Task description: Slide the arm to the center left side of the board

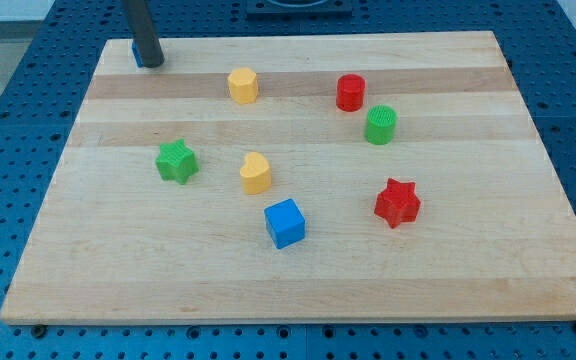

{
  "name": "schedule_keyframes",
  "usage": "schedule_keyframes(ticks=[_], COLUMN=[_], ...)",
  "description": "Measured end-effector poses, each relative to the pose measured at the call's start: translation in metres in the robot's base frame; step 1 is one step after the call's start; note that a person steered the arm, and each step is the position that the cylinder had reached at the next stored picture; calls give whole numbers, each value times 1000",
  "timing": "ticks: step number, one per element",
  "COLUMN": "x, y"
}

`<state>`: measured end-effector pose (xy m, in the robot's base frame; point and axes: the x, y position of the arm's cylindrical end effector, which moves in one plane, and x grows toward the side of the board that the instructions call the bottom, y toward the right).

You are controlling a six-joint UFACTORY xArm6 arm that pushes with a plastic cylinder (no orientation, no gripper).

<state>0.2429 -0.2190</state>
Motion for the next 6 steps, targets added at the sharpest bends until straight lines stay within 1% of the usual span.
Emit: schedule_keyframes(ticks=[1,2,3,4,6], x=[19,55,105,154,198], y=[-8,-36,-67,-75,-75])
